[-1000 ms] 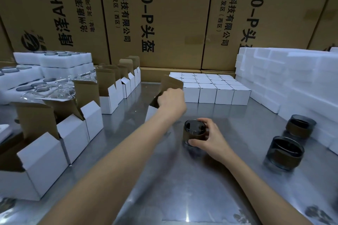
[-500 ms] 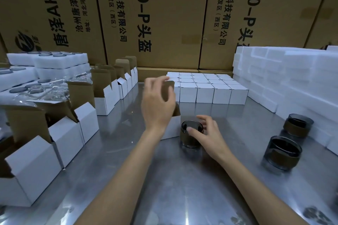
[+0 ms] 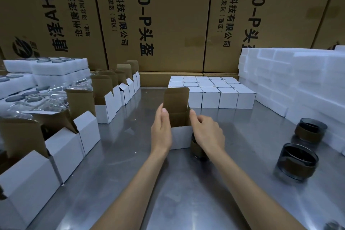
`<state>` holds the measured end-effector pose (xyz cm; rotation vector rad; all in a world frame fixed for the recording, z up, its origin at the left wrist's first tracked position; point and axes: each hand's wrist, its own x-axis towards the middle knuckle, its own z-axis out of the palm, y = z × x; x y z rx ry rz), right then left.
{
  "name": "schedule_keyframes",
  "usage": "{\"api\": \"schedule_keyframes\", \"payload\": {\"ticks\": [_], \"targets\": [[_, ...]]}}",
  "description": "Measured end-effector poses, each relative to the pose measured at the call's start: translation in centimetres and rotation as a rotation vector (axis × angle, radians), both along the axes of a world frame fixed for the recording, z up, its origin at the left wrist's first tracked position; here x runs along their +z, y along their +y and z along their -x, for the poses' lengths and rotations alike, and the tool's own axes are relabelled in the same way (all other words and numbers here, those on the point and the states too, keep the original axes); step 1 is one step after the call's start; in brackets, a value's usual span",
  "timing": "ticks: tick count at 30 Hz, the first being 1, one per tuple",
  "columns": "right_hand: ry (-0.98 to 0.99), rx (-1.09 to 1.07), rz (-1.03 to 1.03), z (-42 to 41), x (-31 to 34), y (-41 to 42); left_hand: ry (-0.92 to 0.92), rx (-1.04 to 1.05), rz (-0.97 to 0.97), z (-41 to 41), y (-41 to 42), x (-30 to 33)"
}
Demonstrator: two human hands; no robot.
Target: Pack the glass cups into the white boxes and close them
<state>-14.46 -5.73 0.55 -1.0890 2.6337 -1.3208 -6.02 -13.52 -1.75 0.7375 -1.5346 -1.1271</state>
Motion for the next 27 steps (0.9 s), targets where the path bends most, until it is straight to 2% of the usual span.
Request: {"api": "schedule_keyframes", "payload": {"ticks": [5,10,13,17,20,22,24,27], "targets": [[-0.047,-0.045,0.004,0.3,0.2,0.2,0.088,0.043,-0.004,0.6,-0.4,-0.4],[-0.059,-0.077,-0.047,0.6,0.0,0.4,0.168,0.113,-0.333,0.2,-0.9,-0.5],[-0.071,-0.054,-0.048,0.7,0.1,0.5,0.235,0.028,-0.369,0.2,-0.8,-0.3],[-0.113,0.063,0.025,1.5,0.5,1.2,0.321,-0.189,-0.432,-0.1,-1.3,-0.3],[-0.034,0.081,0.175,2.7,1.9,2.3,0.271,-0.354,-0.411,-0.7,-2.0,0.0],[0.044,0.128,0.188,3.5,3.0,3.4,0.174,-0.426,-0.400,-1.3,-2.4,0.0],[0.086,0.258,0.047,3.6,3.8,4.3,0.073,-0.500,-0.362,-1.5,-3.0,-0.6],[0.235,0.412,-0.370,2.5,3.9,4.7,-0.009,-0.552,-0.286,-1.5,-3.7,-1.7]]}}
